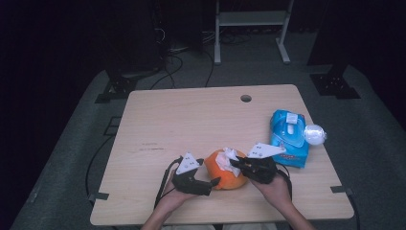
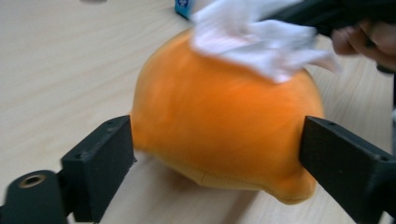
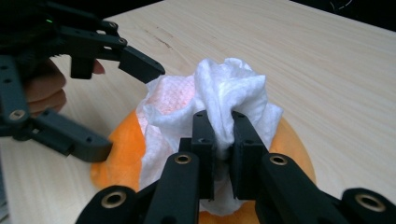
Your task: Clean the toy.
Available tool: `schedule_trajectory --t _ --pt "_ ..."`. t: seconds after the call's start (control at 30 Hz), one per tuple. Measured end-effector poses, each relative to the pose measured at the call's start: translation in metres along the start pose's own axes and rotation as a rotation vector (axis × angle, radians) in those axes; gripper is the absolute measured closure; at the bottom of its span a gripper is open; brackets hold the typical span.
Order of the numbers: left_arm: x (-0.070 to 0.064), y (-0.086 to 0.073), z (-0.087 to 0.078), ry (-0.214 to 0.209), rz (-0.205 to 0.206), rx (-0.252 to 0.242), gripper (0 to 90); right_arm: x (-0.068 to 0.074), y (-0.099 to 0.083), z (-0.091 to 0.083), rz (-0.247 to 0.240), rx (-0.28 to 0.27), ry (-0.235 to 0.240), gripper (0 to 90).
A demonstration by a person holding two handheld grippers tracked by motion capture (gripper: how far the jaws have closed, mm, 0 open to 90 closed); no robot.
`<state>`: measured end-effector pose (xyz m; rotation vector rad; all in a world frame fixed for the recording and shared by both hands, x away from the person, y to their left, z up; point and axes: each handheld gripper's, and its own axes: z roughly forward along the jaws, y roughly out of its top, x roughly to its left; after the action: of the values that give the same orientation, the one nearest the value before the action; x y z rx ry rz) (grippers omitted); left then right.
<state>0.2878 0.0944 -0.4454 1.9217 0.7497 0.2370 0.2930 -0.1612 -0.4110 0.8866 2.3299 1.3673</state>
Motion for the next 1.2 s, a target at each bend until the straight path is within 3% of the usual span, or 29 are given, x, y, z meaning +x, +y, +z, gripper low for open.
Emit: schedule_trajectory --t 0.07,0.17,0.27,0.33,0.43,0.53,0.6,0.67,0.77,0.83,0.87,0.97,1.07,1.2 --pt "-0.004 -0.001 0.006 -0.025 -0.019 0.025 9.2 0.002 -0.005 -0.005 0.01 -0.008 0.002 81.2" --pt "-0.011 -0.001 0.01 -0.003 -0.007 0.028 11.7 0.012 -0.006 -0.009 -0.017 -0.009 -0.002 81.4" --pt "-0.015 0.0 0.009 0.02 0.057 0.01 24.2 0.029 -0.002 -0.01 -0.088 -0.021 0.034 81.3" --pt "-0.02 0.001 0.01 0.037 0.107 0.017 26.8 0.037 0.001 -0.006 -0.128 -0.016 0.042 81.0" --pt "-0.024 -0.003 0.013 0.058 0.163 0.019 28.5 0.031 0.005 -0.002 -0.107 -0.008 0.045 81.2" --pt "-0.027 -0.005 0.014 0.062 0.202 0.024 28.6 0.013 0.006 -0.004 -0.047 -0.017 -0.004 81.2" --pt "-0.026 -0.004 0.013 0.052 0.189 0.013 26.8 0.001 0.002 -0.01 -0.027 -0.009 -0.041 81.2" --pt "-0.025 -0.003 0.014 0.037 0.148 0.005 20.0 -0.004 -0.003 -0.015 0.016 0.005 -0.017 81.3" --pt "-0.027 -0.007 0.018 0.038 0.154 0.007 18.9 0.007 -0.005 -0.022 -0.039 0.027 -0.03 81.4" --pt "-0.031 -0.007 0.019 0.042 0.169 0.001 24.0 0.02 -0.005 -0.023 -0.066 0.018 0.01 81.5" --pt "-0.033 -0.007 0.019 0.048 0.188 0.004 25.4 0.028 -0.004 -0.02 -0.087 0.02 0.027 81.4" --pt "-0.037 -0.008 0.021 0.062 0.219 0.016 26.5 0.045 0.001 -0.006 -0.162 0.032 0.021 81.4" --pt "-0.033 -0.011 0.019 0.055 0.198 0.013 27.7 0.037 0.003 -0.001 -0.141 0.022 0.004 81.6" --pt "-0.031 -0.014 0.02 0.05 0.209 0.024 27.7 0.02 -0.001 -0.014 -0.106 0.005 -0.068 81.5"
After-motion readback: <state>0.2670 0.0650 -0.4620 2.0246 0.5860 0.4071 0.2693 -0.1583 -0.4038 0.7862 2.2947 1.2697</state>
